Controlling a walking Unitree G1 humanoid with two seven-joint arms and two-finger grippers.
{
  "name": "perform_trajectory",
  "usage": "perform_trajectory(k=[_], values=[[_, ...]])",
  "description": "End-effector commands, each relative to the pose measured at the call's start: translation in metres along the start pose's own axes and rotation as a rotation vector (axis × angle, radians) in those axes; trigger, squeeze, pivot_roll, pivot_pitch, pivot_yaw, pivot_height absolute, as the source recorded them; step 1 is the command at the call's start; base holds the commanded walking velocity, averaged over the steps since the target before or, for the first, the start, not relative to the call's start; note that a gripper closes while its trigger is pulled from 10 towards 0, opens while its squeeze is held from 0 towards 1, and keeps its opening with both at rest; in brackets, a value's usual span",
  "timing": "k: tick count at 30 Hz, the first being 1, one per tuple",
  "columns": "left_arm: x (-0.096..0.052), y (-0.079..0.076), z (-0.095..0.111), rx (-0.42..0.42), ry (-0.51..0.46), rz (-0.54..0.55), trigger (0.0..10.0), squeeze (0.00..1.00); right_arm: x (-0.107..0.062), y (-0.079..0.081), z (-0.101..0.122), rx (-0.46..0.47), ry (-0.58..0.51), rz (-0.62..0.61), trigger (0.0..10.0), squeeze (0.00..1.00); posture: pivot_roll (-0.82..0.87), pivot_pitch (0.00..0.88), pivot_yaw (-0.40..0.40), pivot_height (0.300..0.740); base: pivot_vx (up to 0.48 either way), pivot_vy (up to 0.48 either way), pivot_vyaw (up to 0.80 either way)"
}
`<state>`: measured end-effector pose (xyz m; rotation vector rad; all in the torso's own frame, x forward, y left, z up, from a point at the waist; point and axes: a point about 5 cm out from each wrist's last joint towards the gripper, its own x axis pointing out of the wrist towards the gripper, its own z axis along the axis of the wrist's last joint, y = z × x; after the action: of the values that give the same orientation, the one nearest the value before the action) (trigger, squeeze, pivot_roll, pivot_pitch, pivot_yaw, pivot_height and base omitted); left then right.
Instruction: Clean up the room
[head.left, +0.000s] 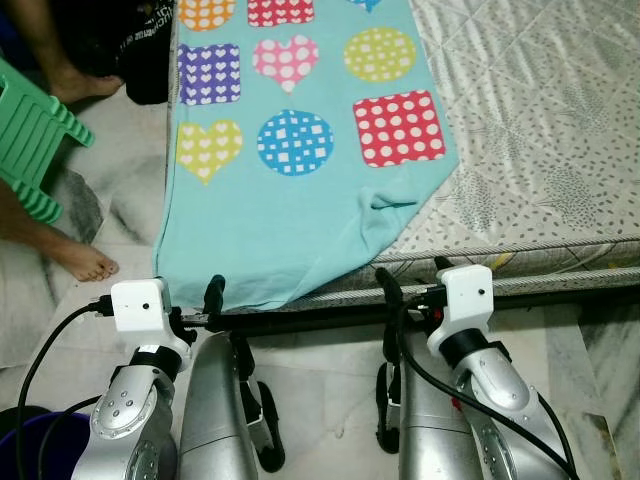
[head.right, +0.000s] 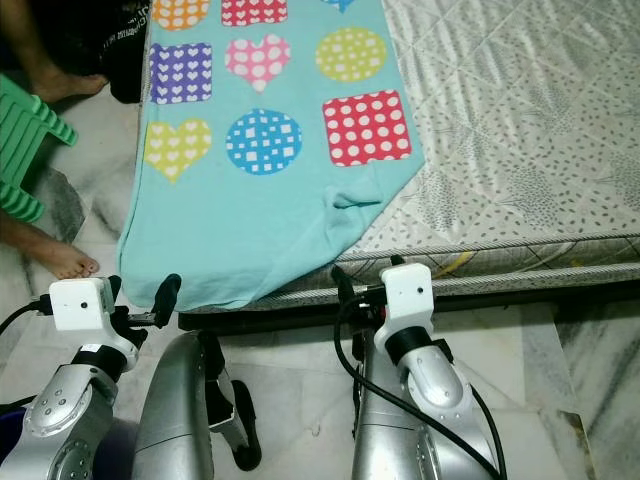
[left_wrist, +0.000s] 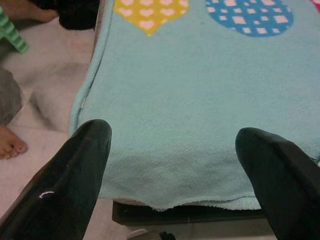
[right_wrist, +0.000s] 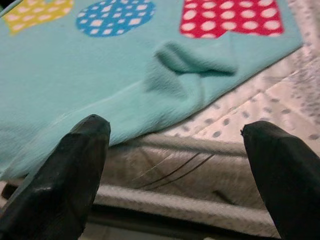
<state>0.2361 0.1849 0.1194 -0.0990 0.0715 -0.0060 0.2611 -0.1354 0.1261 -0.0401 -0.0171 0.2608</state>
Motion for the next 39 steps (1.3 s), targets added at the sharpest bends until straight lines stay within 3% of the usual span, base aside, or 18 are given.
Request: perform_trajectory(k=[1, 8, 15, 19, 25, 32, 39], values=[[-0.003, 0.008, -0.003, 0.020, 0.014, 0.045, 10.0, 0.00, -0.001, 0.000, -0.008, 0.014, 0.034, -0.012, 10.0, 0.00, -0.12, 0.394, 0.077, 0.567, 0.000, 0.000, 0.00], [-0.003, 0.012, 0.004, 0.040, -0.009, 0.076, 10.0, 0.00, 0.027, 0.001, -0.007, 0.086, 0.048, -0.098, 10.0, 0.00, -0.07, 0.397, 0.090, 0.567, 0.000, 0.000, 0.00], [-0.006, 0.011, 0.013, 0.050, -0.022, 0.049, 10.0, 0.00, 0.068, 0.029, -0.005, 0.167, 0.053, -0.111, 10.0, 0.00, -0.03, 0.402, 0.103, 0.567, 0.000, 0.000, 0.00], [-0.009, 0.007, 0.016, 0.051, -0.028, 0.017, 10.0, 0.00, 0.078, 0.039, -0.004, 0.208, 0.044, -0.115, 10.0, 0.00, 0.00, 0.406, 0.109, 0.567, 0.000, 0.000, 0.00], [-0.011, 0.006, 0.015, 0.052, -0.020, 0.014, 10.0, 0.00, 0.087, 0.036, 0.002, 0.207, 0.011, -0.181, 10.0, 0.00, 0.01, 0.408, 0.113, 0.567, 0.000, 0.000, 0.00], [-0.010, 0.004, 0.015, 0.048, -0.013, 0.006, 10.0, 0.00, 0.096, 0.031, 0.012, 0.122, -0.054, -0.274, 10.0, 0.00, 0.01, 0.406, 0.114, 0.567, 0.000, 0.000, 0.00], [-0.009, 0.003, 0.015, 0.044, -0.015, 0.009, 10.0, 0.00, 0.096, 0.034, 0.011, 0.102, -0.056, -0.267, 10.0, 0.00, 0.00, 0.408, 0.108, 0.567, 0.000, 0.000, 0.00]])
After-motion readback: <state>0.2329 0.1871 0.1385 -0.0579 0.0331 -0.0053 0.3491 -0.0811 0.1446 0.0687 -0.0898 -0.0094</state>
